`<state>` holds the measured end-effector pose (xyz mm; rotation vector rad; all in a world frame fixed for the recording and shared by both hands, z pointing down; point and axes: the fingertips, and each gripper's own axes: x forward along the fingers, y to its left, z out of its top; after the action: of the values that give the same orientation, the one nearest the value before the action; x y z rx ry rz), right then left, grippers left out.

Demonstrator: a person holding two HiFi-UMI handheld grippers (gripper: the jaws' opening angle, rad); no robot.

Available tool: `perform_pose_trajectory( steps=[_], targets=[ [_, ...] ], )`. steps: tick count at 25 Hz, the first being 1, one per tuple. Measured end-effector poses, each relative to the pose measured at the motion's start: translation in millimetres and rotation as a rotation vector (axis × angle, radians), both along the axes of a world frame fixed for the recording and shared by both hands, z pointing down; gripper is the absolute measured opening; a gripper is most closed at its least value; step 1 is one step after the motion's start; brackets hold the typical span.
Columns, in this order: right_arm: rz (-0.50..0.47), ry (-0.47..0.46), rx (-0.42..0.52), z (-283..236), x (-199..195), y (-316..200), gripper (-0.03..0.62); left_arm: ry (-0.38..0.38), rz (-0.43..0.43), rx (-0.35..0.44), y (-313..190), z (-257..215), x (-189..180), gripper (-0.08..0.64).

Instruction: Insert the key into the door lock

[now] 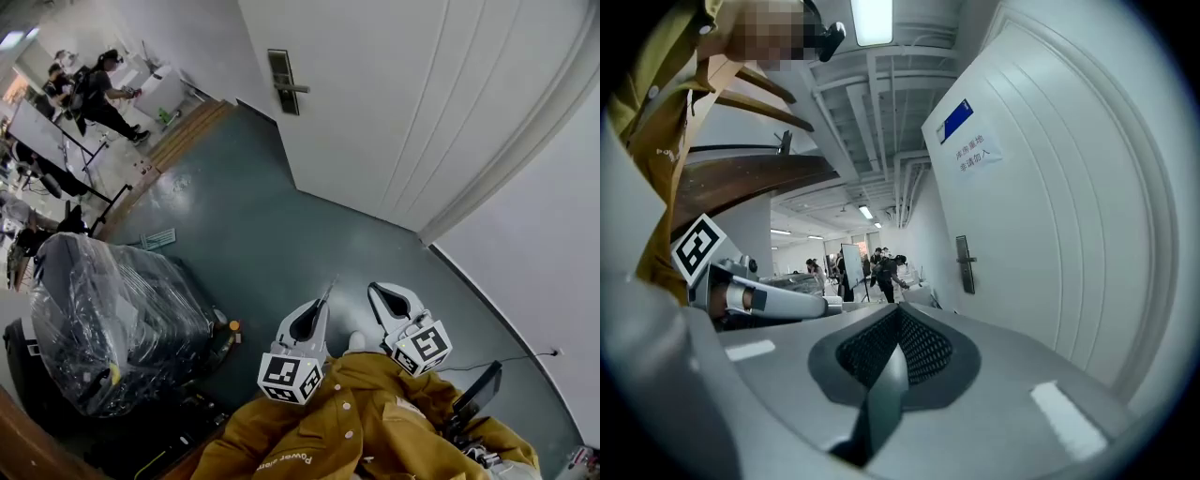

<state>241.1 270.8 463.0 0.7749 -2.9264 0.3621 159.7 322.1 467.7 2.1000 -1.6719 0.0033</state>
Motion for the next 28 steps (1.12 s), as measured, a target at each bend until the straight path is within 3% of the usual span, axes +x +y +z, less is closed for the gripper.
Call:
perform_pose_trajectory(
  steps=[2, 11, 23, 28],
  targets=[
    [-0.005, -0.033, -0.015, -2.9, -2.0, 0.4, 0.007, 0.001, 0.000, -0.006, -0.2, 0.8, -0.7, 0.025],
    [-0.004, -0.026, -0.023, 2.2, -24.0, -6.0, 0.114, -0.004, -0.017, -0.007, -9.6, 1.5, -21.3, 0.025],
    [0.015, -0.026, -0.008, 11.8, -86.4, -25.2, 0.080, -0.029, -0.111, 0.053, -45.0, -3.8, -109.5, 0.025],
    [0.018, -0.004, -0.036, 17.3, -93.2, -52.2, 0.078, -0.013, -0.120, 0.030, -63.4, -0.5, -122.2, 0.025]
  ],
)
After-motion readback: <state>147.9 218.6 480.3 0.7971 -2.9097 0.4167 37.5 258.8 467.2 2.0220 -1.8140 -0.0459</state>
